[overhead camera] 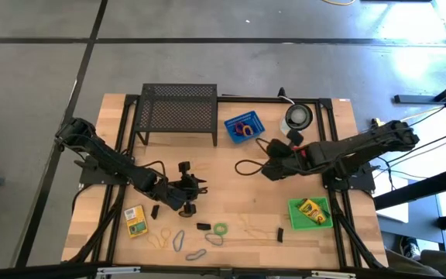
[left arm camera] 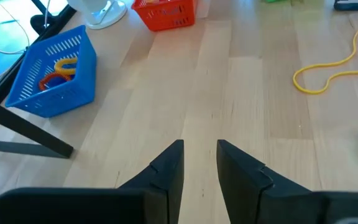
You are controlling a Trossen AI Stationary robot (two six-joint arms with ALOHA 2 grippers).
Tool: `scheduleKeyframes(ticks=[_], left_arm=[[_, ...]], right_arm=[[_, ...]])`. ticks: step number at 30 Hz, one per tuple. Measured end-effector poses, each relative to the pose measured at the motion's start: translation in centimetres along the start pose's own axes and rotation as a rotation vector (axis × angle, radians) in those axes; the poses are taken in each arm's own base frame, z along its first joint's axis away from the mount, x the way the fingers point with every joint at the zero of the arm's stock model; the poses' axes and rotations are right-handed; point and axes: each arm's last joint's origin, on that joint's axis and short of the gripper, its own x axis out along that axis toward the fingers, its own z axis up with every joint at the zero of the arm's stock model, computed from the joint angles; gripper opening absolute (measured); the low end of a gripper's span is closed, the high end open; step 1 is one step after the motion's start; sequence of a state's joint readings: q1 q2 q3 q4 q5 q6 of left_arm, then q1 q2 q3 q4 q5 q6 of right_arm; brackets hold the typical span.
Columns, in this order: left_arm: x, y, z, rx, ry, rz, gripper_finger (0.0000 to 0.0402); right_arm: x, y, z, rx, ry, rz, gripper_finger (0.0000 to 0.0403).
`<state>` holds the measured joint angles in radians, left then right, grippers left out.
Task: Pick & Place Office Desk Supplies
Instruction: Put the yellow rubber band into the red bin
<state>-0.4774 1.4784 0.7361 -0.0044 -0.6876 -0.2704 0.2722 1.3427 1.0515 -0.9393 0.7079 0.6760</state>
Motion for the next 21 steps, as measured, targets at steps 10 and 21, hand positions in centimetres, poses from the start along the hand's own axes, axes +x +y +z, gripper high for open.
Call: scheduleKeyframes(ticks=[10, 21], left_arm=[[0.0, 0.0, 0.0, -0.007, 0.0, 0.002, 0.0088], [0.0, 0.0, 0.0, -0.009, 0.0, 0.001, 0.0088]], right_arm=[[-0.5, -1.9, -1.7, -0.03, 0.155, -0.118, 0.0002], [-0.6, -2.2, -2.1, 0.026, 0.2, -0.135, 0.0002]])
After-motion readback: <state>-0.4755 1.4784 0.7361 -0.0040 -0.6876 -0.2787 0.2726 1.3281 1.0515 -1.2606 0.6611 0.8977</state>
